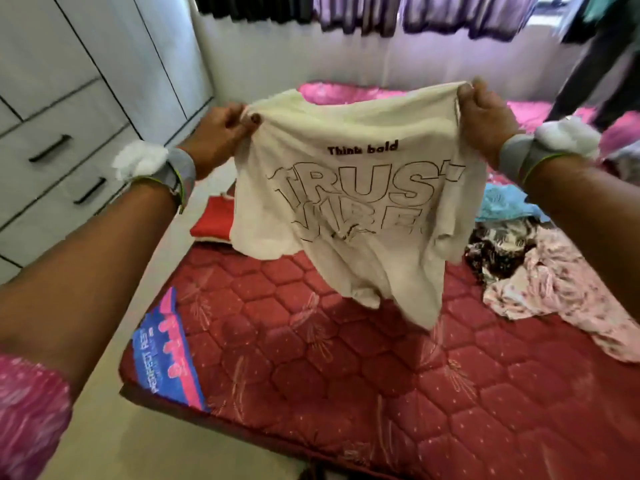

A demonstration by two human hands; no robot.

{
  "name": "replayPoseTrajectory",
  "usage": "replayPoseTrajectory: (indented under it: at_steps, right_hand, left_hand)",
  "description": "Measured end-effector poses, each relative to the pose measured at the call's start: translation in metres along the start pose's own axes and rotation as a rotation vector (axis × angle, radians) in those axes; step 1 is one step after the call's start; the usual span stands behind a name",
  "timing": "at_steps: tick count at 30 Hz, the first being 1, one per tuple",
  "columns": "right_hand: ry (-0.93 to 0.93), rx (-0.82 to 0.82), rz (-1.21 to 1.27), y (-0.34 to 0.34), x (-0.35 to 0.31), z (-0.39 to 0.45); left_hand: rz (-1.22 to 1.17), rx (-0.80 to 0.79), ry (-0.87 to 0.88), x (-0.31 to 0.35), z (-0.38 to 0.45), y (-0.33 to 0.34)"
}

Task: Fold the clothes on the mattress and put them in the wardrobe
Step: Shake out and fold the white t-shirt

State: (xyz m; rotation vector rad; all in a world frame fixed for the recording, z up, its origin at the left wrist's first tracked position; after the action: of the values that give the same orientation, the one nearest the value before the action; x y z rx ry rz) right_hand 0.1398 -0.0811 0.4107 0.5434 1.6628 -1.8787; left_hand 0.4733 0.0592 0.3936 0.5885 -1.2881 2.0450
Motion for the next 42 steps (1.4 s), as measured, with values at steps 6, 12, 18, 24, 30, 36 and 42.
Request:
replayPoseTrajectory:
  at_steps: [6, 12, 18, 24, 30, 36, 42]
  right_hand:
    - [-0.173, -0.061, -0.586, -0.065, -0.072, 0.003]
    - [-0.006, -0.32, 0.472, -0.133, -0.086, 0.023]
    - [-0.14, -0.084, 0.353, -0.137, -0.101, 0.032]
    - [-0.341, 0.123, -0.303, -0.116, -0.138, 0.005]
    - [-0.334, 0.111, 0.106, -0.138, -0.142, 0.024]
    - [-0.199, 0.048, 0.298, -0.116, -0.129, 0.037]
    - [-0.13, 0.048, 0.023, -0.1, -0.142, 0.037]
  left_hand:
    - [0.056, 0.15, 0.207, 0.099, 0.04, -0.08]
    - [0.419, 0.121, 0.283, 0.168, 0.05, -0.131]
    - [0.007, 0.401, 0.197, 0.161, 0.029, -0.167]
    - [0.135, 0.753, 0.162, 0.165, 0.009, -0.199]
    - [0.372, 0.685, 0.105, 0.167, 0.004, -0.195]
    - [0.607, 0.486, 0.034, 0.148, 0.006, -0.169]
    - [0.603, 0.227, -0.154, 0.143, 0.029, -0.133]
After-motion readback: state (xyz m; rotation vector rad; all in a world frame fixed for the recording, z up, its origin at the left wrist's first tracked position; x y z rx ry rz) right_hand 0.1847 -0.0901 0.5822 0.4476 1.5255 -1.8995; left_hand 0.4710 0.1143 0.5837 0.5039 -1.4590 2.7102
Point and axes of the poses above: each hand's wrist, its own z-axis towards the middle knuckle, its own y-axis out of the palm, x = y × z, the point moved 9 cm from there along z, towards the middle knuckle, and after that the axes turned 15 degrees about y, right-handed, at the moved point
